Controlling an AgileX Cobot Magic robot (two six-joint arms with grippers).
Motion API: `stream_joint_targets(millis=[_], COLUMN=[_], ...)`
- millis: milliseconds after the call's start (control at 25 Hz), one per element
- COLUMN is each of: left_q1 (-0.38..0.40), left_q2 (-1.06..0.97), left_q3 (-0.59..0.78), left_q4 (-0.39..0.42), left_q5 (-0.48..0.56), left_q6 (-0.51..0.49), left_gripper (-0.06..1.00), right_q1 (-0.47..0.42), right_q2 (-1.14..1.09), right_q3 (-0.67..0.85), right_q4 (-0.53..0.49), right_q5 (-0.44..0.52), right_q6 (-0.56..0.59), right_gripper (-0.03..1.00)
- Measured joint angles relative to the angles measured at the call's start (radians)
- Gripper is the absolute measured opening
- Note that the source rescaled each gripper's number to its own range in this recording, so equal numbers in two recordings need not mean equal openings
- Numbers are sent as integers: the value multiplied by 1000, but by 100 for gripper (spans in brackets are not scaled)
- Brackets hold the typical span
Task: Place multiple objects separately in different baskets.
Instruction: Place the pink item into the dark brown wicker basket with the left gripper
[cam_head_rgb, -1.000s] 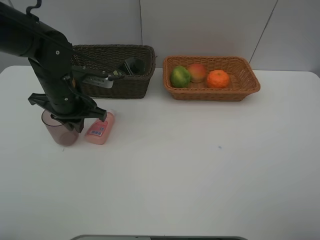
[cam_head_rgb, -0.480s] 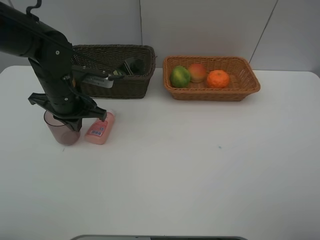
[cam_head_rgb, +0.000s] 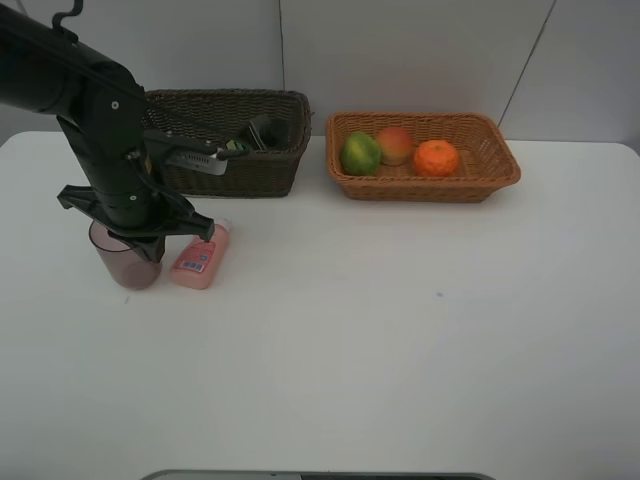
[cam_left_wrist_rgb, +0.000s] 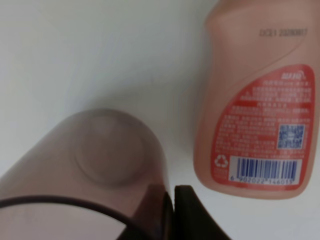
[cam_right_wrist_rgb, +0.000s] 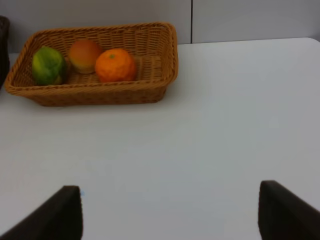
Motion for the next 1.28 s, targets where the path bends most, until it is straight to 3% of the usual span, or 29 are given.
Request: stream_joint_targets(millis=[560,1000,1280], left_q1=[0,0,2], left_q2=[0,1,-37], left_q3=[0,-114,-280], left_q4=[1,0,-1], left_q5=[-3,142,237], left_q6=[0,0,0], left_gripper=[0,0,0], right_q1=[0,0,0], right_q2=[0,0,0], right_q3=[0,0,0], right_q4=[0,0,0], right_q5=[0,0,0], right_q6=[0,0,0], right_gripper=[63,63,63])
